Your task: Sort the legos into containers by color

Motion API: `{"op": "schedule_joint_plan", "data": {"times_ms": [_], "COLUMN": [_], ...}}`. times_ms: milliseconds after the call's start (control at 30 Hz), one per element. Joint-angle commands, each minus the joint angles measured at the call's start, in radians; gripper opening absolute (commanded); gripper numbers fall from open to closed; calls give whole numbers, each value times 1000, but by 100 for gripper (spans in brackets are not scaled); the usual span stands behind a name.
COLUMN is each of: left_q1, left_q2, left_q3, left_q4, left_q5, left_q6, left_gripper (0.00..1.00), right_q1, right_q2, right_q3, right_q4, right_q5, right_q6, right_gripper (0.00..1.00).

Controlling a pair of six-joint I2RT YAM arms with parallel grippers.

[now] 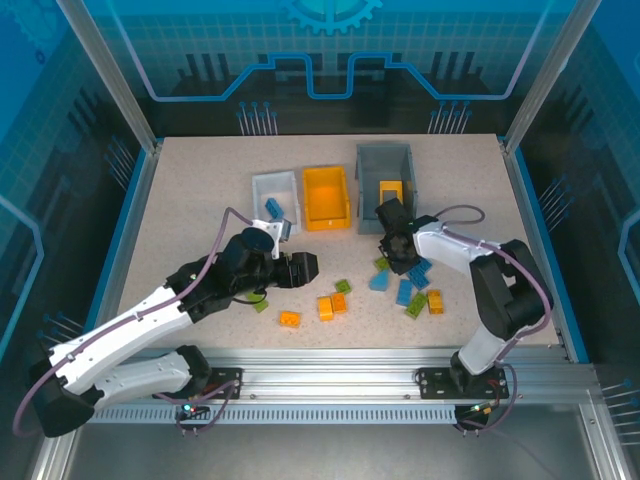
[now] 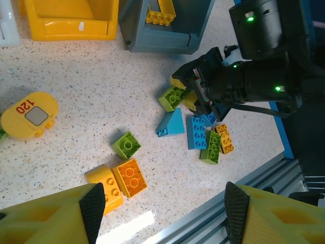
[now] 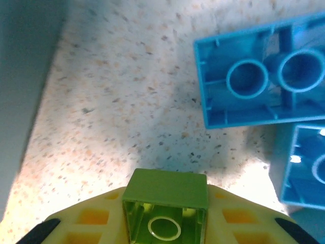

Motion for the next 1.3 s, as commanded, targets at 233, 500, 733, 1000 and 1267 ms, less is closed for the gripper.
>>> {"op": "schedule_joint_plan", "data": {"times_ms": [233, 500, 733, 1000, 1267], "left_q1": [-8, -8, -8, -8, 34], "left_q2": [-76, -120, -126, -107, 25], "left_q3": [-6, -18, -35, -46, -37], "left_q4": [-41, -65, -83, -162, -329], "left_q5": [-179, -225, -223, -234, -222], "left_q6": [-29, -40, -45, -52, -83], "left_gripper": [67, 67, 67, 67, 66], "right_q1": [257, 264, 215, 205, 247], "right_q2": [-22, 325, 540, 657, 521], "right_q3": [243, 644, 892, 1072, 1038], "right_q4": [80, -11, -108, -208, -192], "right_q5": [292, 254, 198, 163, 204], "right_q6": [-573, -822, -864, -909, -954], "right_gripper": [27, 28, 29, 48, 66]}}
